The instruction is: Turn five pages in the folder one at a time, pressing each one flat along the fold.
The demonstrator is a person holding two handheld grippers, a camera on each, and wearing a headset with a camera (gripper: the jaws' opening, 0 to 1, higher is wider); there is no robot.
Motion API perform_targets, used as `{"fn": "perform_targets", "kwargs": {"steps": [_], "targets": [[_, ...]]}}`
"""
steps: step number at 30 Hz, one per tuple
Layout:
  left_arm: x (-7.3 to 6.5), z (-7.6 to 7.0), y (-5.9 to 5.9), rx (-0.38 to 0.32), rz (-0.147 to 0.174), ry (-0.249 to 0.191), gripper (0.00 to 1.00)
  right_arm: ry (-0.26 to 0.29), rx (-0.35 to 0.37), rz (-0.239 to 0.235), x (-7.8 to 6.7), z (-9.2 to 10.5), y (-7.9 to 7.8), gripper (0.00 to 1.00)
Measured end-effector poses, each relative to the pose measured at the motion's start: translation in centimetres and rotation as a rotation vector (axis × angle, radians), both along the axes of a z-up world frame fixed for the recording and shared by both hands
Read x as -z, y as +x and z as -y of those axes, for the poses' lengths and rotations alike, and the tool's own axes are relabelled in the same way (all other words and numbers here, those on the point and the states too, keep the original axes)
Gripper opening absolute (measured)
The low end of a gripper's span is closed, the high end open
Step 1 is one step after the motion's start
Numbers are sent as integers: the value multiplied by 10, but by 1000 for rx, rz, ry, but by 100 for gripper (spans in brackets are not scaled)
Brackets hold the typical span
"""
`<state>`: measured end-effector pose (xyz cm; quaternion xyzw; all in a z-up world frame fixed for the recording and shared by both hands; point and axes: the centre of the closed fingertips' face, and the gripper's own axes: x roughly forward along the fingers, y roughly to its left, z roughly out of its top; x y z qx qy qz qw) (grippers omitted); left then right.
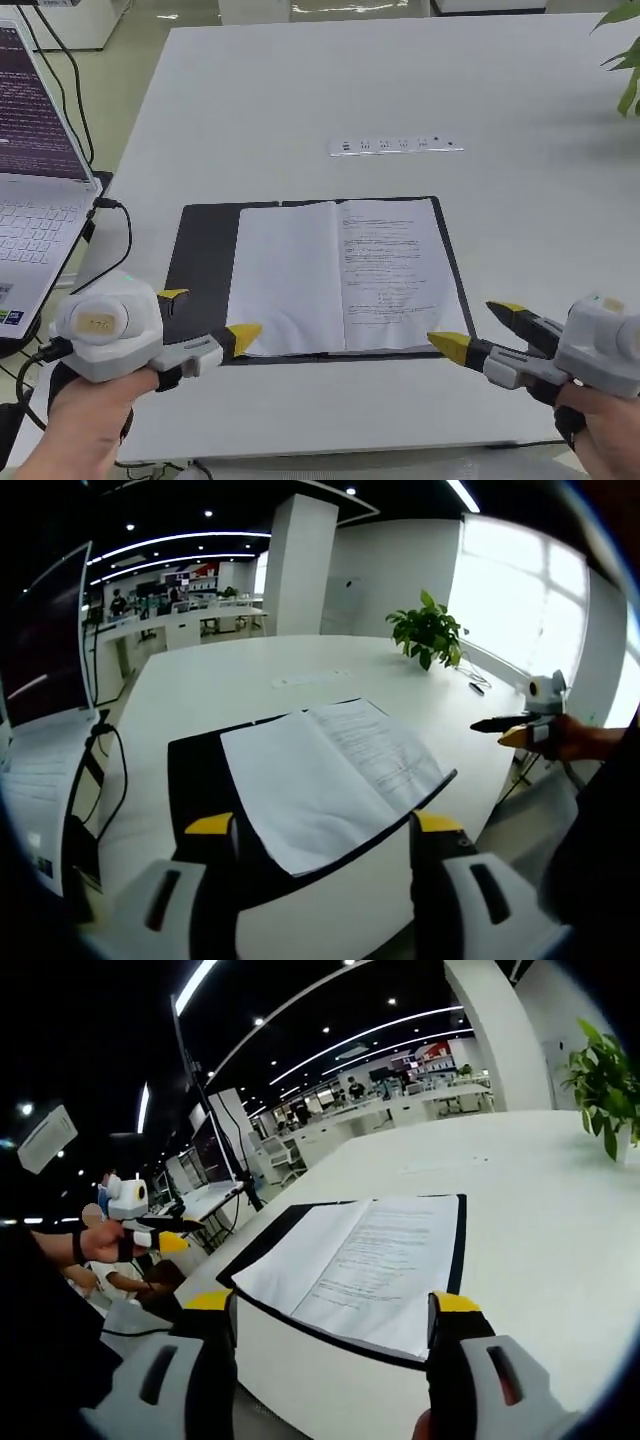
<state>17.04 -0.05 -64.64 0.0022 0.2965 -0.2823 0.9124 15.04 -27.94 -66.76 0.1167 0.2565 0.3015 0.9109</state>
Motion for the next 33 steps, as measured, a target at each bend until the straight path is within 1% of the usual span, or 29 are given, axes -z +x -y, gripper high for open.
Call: {"fn": "perform_targets", "kwargs": {"steps": [6, 11, 14, 17, 20, 21, 23, 24, 25, 26, 28, 33], "targets": [[2, 11, -2, 20, -6, 6, 67, 10, 11, -1, -1, 4, -4, 79], [4, 20, 0, 22, -13, -1, 66, 3, 2, -8, 1, 5, -8, 79], [5, 31, 0, 36, -20, -1, 66, 13, 4, -10, 1, 7, -10, 79], [7, 43, -3, 59, -27, 3, 66, 14, 8, -17, 3, 11, -14, 79], [12, 58, -6, 92, -39, 6, 66, 19, 15, -18, 2, 15, -16, 79], [12, 60, -6, 97, -41, 7, 66, 24, 20, -17, 1, 17, -17, 79], [15, 70, -8, 120, -48, 11, 66, 24, 24, -13, 1, 19, -17, 77], [17, 73, -5, 132, -51, 10, 66, 22, 28, -15, 2, 21, -17, 76], [17, 77, -5, 140, -53, 8, 65, 21, 32, -17, 3, 23, -18, 76], [18, 85, -5, 161, -53, 4, 65, 21, 33, -19, 4, 24, -18, 77], [19, 97, -7, 196, -56, 12, 65, 22, 35, -20, 4, 26, -19, 76], [21, 116, -3, 232, -57, 7, 65, 19, 35, -23, 5, 29, -19, 76]]}}
